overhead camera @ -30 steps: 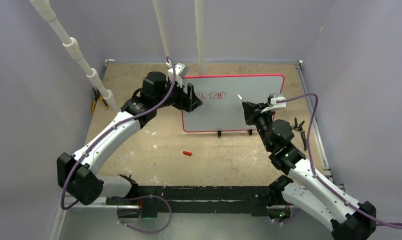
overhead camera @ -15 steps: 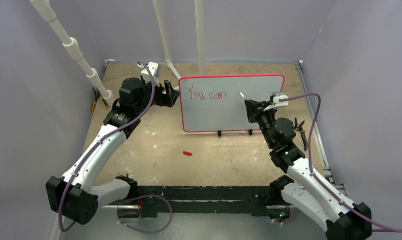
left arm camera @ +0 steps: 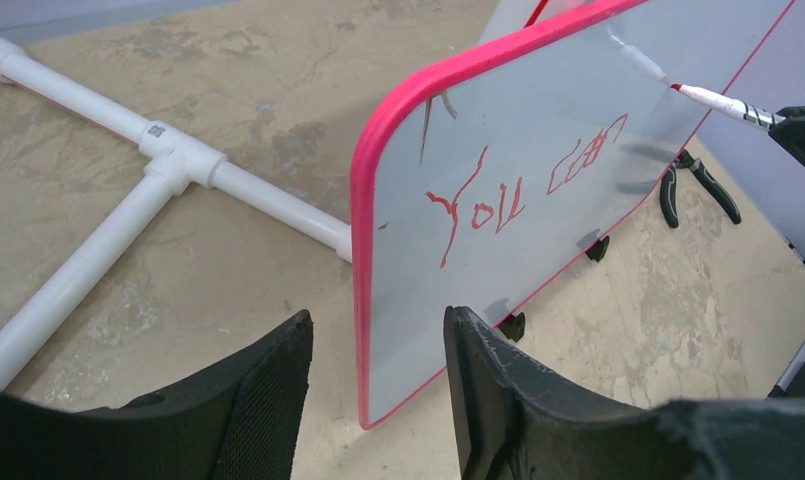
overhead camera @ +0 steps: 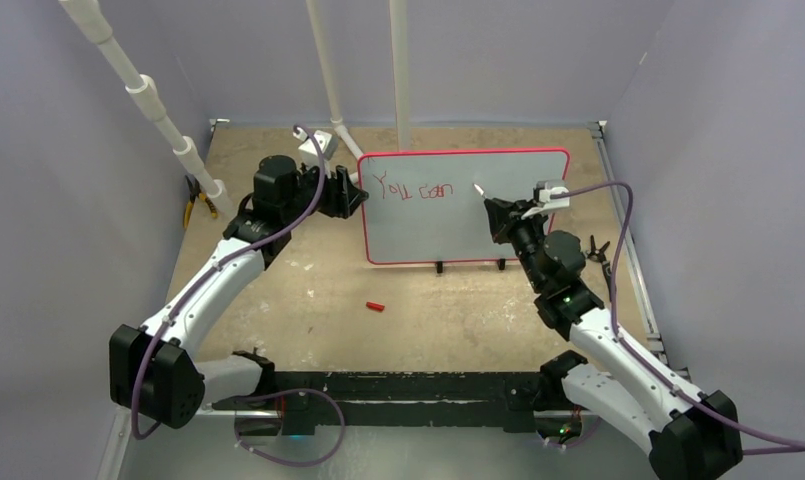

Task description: Write a sentence on the whiteboard

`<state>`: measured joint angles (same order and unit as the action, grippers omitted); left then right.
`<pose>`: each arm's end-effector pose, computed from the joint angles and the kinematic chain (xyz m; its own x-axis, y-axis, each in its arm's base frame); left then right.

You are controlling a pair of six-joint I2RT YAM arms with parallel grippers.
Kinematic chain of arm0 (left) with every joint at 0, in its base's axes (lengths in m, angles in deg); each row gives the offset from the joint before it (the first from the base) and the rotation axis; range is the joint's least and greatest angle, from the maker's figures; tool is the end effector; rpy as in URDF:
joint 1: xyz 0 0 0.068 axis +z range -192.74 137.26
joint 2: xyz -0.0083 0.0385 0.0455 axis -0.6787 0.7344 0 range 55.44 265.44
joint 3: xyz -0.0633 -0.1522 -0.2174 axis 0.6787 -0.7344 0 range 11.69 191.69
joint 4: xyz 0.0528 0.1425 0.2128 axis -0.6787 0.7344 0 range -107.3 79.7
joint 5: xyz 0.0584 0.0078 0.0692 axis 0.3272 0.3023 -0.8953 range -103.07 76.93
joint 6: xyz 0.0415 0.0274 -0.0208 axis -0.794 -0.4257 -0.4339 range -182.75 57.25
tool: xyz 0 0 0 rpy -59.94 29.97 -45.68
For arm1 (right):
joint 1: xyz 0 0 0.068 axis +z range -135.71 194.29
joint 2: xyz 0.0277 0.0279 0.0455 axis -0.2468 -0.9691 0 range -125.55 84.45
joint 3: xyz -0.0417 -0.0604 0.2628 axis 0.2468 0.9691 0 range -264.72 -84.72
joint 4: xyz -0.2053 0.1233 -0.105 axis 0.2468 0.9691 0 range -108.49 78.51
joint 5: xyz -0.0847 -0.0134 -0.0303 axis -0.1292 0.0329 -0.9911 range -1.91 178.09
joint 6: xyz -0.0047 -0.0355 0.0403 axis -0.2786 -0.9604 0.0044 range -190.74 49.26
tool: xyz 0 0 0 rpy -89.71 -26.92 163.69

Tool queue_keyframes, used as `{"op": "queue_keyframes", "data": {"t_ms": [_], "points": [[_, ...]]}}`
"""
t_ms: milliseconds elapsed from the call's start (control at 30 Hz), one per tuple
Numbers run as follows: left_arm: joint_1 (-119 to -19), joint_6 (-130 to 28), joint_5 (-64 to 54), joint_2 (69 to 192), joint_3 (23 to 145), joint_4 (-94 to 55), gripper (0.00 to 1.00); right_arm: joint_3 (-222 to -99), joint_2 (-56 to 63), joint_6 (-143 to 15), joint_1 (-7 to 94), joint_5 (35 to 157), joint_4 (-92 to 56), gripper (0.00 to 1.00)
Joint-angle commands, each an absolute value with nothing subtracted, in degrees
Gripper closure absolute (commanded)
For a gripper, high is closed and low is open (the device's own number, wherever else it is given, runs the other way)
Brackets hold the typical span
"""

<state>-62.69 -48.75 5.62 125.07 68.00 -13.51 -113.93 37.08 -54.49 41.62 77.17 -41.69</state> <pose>0.2625 -0.1074 0.3313 -0.4162 -0.0927 -0.9045 0.5261 0.7868 -0.3227 0.1819 0.0864 0.2981 -0.0044 0.3070 -0.9517 -0.2936 0.9094 0.2947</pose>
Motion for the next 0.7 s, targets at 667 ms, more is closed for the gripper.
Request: {"op": "queue_keyframes", "data": {"t_ms": [667], "points": [[-62.4, -48.2, 10.0, 127.6, 67.6, -18.8, 0.66, -114.7, 35.7, -55.8, 41.4, 76.8, -41.0, 1.00]]}}
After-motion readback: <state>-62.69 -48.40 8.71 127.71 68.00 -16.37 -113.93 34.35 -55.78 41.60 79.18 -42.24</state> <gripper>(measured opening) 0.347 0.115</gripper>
